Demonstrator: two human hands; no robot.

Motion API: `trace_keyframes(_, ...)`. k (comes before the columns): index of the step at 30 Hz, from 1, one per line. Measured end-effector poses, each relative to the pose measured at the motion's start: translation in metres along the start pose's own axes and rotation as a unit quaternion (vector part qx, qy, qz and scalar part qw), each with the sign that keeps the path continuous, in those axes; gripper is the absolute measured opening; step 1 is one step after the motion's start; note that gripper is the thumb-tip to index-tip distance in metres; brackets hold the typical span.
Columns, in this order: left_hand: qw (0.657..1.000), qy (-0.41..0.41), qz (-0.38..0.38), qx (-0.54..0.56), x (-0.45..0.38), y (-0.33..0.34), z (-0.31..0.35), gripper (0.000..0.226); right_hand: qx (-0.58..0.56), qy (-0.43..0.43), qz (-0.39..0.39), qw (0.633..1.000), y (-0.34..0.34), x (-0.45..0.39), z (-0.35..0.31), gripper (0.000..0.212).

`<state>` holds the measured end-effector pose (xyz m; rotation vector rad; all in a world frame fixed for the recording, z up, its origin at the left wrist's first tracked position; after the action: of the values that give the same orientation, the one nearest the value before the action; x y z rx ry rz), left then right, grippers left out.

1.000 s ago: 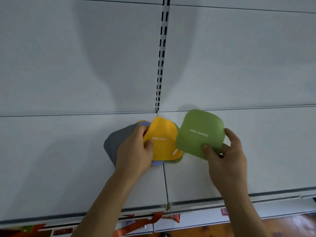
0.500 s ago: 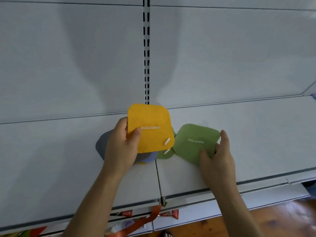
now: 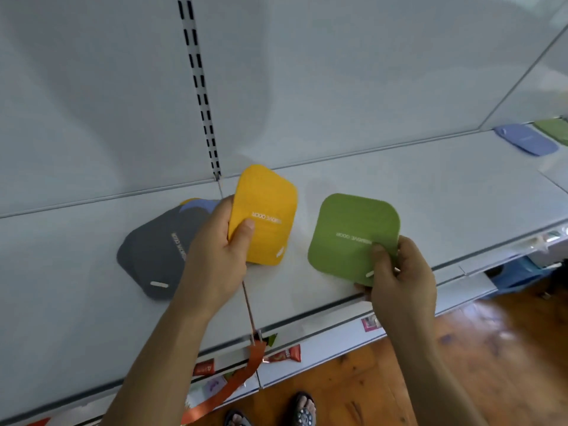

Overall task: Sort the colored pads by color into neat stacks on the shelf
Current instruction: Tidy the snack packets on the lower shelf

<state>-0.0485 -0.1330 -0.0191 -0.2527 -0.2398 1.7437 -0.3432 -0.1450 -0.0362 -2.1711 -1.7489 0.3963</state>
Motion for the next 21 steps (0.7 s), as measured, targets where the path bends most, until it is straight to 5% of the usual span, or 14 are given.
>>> trace_keyframes(8,0.995,0.007,-0.074,0.061,0.0,0.104,0.042,0.03,-0.042,0.002,0.072,0.997,-0.094,0.0,0.034,0.017)
trace_keyframes(21,0.986,0.011,-0.158,0.052,0.009,0.396,0.118,0.019,-0.069,0.036,0.171,0.982,-0.338,-0.035,0.16,0.018)
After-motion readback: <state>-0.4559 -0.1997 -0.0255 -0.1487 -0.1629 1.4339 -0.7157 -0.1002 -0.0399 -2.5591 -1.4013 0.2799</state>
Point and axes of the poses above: each hand's wrist, its own x-axis away from the middle knuckle, its own y-axis out of the palm, z = x × y, the point moved 8 cm from there along -x, towards the middle knuckle, and after that the axes turned 6 degrees about -z, right-handed, at the moved point
